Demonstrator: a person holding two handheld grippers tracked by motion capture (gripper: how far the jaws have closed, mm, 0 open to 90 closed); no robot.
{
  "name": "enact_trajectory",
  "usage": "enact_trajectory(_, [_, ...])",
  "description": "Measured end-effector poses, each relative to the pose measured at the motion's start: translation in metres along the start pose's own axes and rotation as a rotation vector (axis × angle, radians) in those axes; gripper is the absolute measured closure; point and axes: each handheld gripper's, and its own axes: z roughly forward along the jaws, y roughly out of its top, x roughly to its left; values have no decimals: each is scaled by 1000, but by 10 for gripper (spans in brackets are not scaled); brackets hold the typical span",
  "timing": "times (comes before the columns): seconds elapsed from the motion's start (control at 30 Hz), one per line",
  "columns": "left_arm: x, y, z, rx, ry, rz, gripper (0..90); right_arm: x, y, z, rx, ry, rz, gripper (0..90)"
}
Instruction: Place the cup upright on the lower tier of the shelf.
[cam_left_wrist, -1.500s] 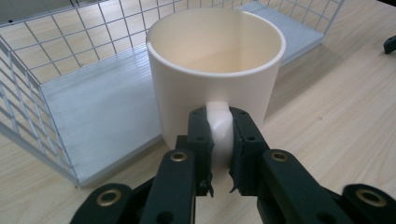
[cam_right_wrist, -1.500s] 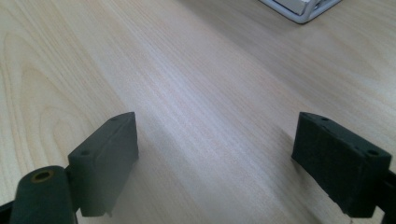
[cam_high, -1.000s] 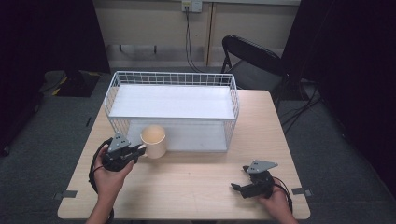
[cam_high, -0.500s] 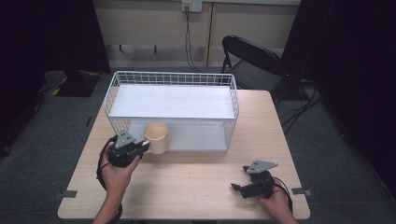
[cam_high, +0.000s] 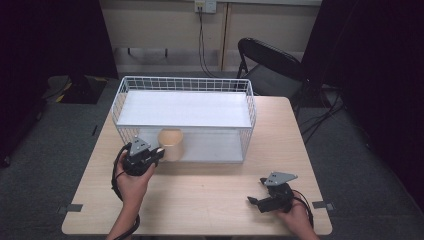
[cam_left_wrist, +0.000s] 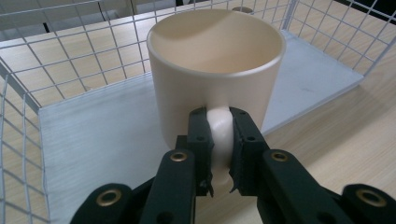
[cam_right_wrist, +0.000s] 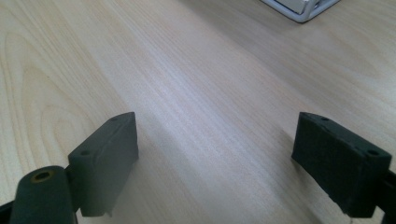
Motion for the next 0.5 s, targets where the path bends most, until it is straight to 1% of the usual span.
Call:
enact_trajectory(0.07, [-1, 1, 3, 3, 1, 5, 803, 0, 0, 0, 0, 0, 1, 136])
enact_trajectory(0.13, [-2, 1, 5, 2, 7, -3, 804, 0, 0, 0, -1, -1, 1, 136])
enact_trajectory(0.23, [-3, 2, 9, 3, 10, 0, 804, 0, 0, 0, -1, 0, 1, 136])
enact_trajectory(0.33, [-4, 3, 12, 9, 3, -8, 803, 0, 0, 0, -1, 0, 0, 136])
enact_trajectory(0.4, [-6, 4, 15, 9, 11, 1, 804, 0, 0, 0, -1, 0, 1, 136])
enact_trajectory(0.5, [-6, 4, 18, 10, 13, 3, 804, 0, 0, 0, -1, 0, 1, 136])
